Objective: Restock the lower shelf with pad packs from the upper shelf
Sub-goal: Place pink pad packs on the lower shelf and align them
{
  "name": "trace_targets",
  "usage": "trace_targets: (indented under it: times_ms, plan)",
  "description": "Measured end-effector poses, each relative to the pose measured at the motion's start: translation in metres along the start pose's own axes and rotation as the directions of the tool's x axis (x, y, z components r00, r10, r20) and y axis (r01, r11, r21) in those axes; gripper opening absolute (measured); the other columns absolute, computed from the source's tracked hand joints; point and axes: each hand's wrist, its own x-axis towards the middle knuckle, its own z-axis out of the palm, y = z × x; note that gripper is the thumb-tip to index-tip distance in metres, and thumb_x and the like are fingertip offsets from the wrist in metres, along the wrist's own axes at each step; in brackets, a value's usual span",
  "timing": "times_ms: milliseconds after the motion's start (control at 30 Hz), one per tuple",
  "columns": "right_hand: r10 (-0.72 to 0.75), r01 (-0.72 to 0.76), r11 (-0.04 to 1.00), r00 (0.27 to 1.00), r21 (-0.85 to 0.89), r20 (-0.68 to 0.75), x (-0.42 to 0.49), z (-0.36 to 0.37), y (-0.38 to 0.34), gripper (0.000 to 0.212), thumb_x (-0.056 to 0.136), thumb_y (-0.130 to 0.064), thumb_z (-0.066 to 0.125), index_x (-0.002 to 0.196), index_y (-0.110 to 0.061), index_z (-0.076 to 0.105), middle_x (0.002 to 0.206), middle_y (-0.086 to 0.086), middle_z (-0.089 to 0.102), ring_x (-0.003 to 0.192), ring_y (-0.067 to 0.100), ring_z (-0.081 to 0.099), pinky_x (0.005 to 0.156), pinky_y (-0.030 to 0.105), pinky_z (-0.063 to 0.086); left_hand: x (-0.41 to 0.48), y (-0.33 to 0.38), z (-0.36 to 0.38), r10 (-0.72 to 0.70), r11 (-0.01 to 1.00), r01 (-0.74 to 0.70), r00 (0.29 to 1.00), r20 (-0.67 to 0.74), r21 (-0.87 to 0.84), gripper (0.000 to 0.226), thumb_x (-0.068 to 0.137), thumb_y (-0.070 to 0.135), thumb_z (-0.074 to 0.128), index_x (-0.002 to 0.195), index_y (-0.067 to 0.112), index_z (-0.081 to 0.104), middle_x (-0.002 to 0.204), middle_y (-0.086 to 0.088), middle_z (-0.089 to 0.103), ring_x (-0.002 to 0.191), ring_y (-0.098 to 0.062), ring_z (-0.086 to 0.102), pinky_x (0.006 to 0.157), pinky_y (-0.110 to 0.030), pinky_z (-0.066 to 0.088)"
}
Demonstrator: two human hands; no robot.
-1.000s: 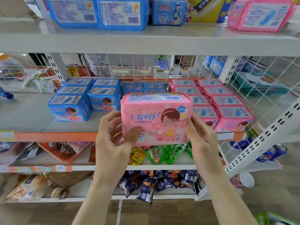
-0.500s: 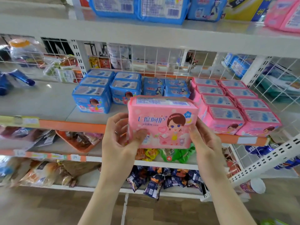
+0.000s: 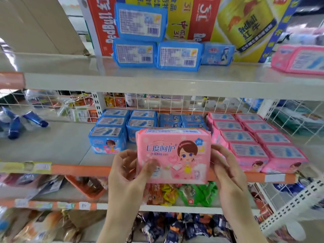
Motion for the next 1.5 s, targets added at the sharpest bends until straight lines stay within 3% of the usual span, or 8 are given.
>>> trace_targets:
  times_ms: [167, 367, 500, 733, 1033, 1200, 1300, 1500]
  plan:
    - [-0.071, 0.077, 0.985, 0.997, -0.152, 0.044, -0.002, -0.006, -0.001, 0.087, 0.095, 0.022, 0.034, 0.118, -0.056, 0.065, 0.121, -0.019, 0.069, 0.119, 0.005, 0.062, 0.093, 0.022, 0.054, -0.002, 0.011, -0.001, 0.0, 1.0, 0.001, 0.999, 0.048, -0.02, 0.036, 0.067, 0.03, 0.082, 0.095, 0.022, 0.061, 0.069, 0.002, 0.059, 0.067, -0.013, 0.064, 0.064, -0.027, 0.056]
    - [-0.121, 0.145, 0.957, 0.987, -0.25, 0.107, -0.009, -0.038, 0.01, 0.075, 0.094, 0.021, 0.041, 0.137, -0.04, 0.054, 0.132, -0.012, 0.06, 0.119, 0.007, 0.06, 0.099, 0.024, 0.05, -0.011, 0.008, 0.004, -0.026, 1.0, 0.025, 0.996, 0.091, 0.003, 0.024, 0.073, 0.04, 0.076, 0.094, 0.036, 0.066, 0.099, -0.006, 0.076, 0.094, -0.037, 0.071, 0.084, -0.058, 0.057]
    - [-0.042, 0.086, 0.972, 0.979, -0.219, 0.199, -0.008, -0.062, 0.011, 0.072, 0.09, 0.019, 0.054, 0.141, -0.033, 0.053, 0.141, -0.01, 0.051, 0.133, 0.008, 0.049, 0.102, 0.022, 0.048, -0.015, 0.0, 0.014, -0.08, 0.993, 0.087, 0.993, 0.082, -0.082, 0.02, 0.076, 0.052, 0.069, 0.09, 0.039, 0.075, 0.095, 0.004, 0.076, 0.086, -0.013, 0.069, 0.073, -0.029, 0.059]
    - [0.004, 0.038, 0.974, 0.982, -0.224, 0.187, 0.005, -0.102, -0.007, 0.066, 0.076, -0.009, 0.072, 0.139, -0.01, 0.055, 0.133, -0.016, 0.056, 0.128, 0.002, 0.05, 0.093, 0.013, 0.049, -0.031, -0.008, 0.04, -0.025, 0.998, 0.038, 0.979, 0.201, -0.059, 0.086, 0.079, -0.033, 0.048, 0.107, 0.043, 0.077, 0.113, 0.001, 0.075, 0.095, -0.016, 0.067, 0.087, -0.046, 0.051]
    - [-0.128, 0.185, 0.937, 0.971, -0.298, 0.202, 0.022, -0.155, -0.009, 0.056, 0.08, 0.011, 0.07, 0.133, 0.003, 0.057, 0.117, -0.03, 0.057, 0.114, -0.006, 0.055, 0.092, 0.012, 0.048, -0.043, -0.016, 0.092, 0.313, 0.909, -0.351, 0.931, 0.188, 0.224, 0.071, 0.066, 0.017, 0.086, 0.133, 0.029, 0.064, 0.135, 0.013, 0.05, 0.134, -0.009, 0.047, 0.106, -0.04, 0.049]
    - [-0.175, 0.273, 0.909, 0.936, -0.316, 0.304, 0.025, -0.176, -0.015, 0.036, 0.086, -0.017, 0.066, 0.119, -0.002, 0.066, 0.152, 0.009, 0.026, 0.139, -0.007, 0.025, 0.105, 0.004, 0.03, -0.057, -0.021, 0.111, 0.304, 0.899, -0.376, 0.904, 0.3, 0.225, 0.056, 0.077, 0.006, 0.081, 0.128, 0.023, 0.067, 0.155, 0.001, 0.04, 0.147, -0.027, 0.035, 0.11, -0.035, 0.045]
    - [-0.07, 0.169, 0.948, 0.937, -0.27, 0.341, 0.024, -0.184, -0.02, 0.035, 0.09, -0.022, 0.058, 0.124, -0.022, 0.065, 0.163, -0.006, 0.01, 0.149, 0.003, 0.01, 0.116, 0.022, 0.031, -0.067, -0.017, 0.126, 0.225, 0.902, -0.334, 0.904, 0.363, 0.274, 0.056, 0.083, 0.01, 0.067, 0.111, 0.058, 0.066, 0.146, -0.014, 0.052, 0.142, -0.031, 0.042, 0.1, -0.018, 0.048]
    - [-0.029, 0.11, 0.973, 0.931, -0.204, 0.363, 0.023, -0.194, -0.023, 0.039, 0.096, -0.043, 0.051, 0.134, -0.047, 0.052, 0.15, -0.005, 0.047, 0.145, 0.017, 0.036, 0.116, 0.054, 0.034, -0.078, -0.009, 0.149, 0.258, 0.921, -0.338, 0.902, 0.346, 0.193, 0.044, 0.093, 0.03, 0.061, 0.134, 0.043, 0.057, 0.148, -0.011, 0.05, 0.135, -0.008, 0.05, 0.1, -0.014, 0.045]
